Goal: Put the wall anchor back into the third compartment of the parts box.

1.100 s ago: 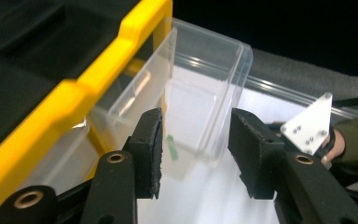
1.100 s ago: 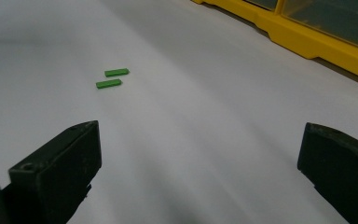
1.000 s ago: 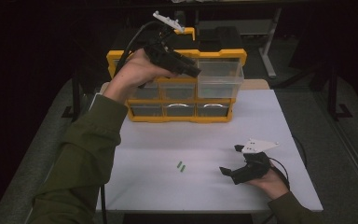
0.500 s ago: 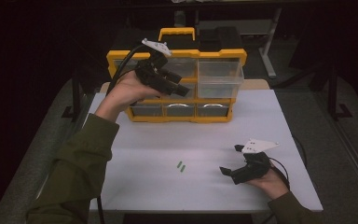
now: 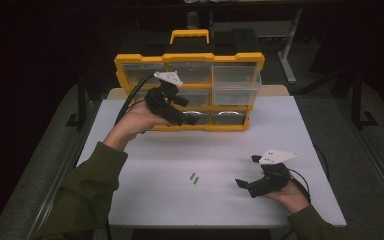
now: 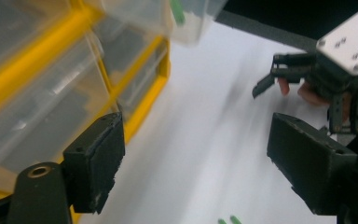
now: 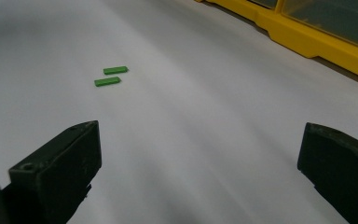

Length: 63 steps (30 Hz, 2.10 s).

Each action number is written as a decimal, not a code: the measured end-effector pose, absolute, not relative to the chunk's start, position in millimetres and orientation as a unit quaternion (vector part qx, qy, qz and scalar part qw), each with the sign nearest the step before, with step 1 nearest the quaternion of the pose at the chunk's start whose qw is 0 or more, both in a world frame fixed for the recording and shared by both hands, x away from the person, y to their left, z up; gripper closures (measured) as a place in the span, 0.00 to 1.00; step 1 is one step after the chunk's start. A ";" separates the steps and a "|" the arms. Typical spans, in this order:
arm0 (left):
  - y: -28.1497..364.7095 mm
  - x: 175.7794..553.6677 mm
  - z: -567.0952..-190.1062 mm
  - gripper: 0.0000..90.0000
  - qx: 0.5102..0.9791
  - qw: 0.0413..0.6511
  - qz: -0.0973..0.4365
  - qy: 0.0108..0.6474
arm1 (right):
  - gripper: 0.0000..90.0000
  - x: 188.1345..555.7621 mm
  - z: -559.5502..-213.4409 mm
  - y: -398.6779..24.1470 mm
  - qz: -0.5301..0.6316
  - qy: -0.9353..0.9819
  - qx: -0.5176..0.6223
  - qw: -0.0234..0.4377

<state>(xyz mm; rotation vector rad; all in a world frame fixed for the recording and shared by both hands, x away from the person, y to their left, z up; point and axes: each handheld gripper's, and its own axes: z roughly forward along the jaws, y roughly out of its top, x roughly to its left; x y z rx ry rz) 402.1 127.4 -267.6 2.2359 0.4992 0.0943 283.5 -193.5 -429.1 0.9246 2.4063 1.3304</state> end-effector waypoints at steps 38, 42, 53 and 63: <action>125.4 349.5 -406.3 0.28 0.914 0.345 0.013 0.215 | 0.00 283.2 -430.7 -190.3 0.447 0.830 0.311 0.120; 124.3 348.0 -412.0 0.40 0.917 0.338 0.000 0.209 | 0.00 283.2 -430.3 -190.5 0.449 0.829 0.311 0.122; 119.6 347.7 -423.1 0.72 0.922 0.323 -0.030 0.213 | 0.00 283.3 -430.6 -190.2 0.447 0.831 0.308 0.122; 116.5 348.5 -432.3 0.85 0.926 0.309 -0.036 0.215 | 0.00 283.1 -430.2 -190.1 0.449 0.830 0.309 0.122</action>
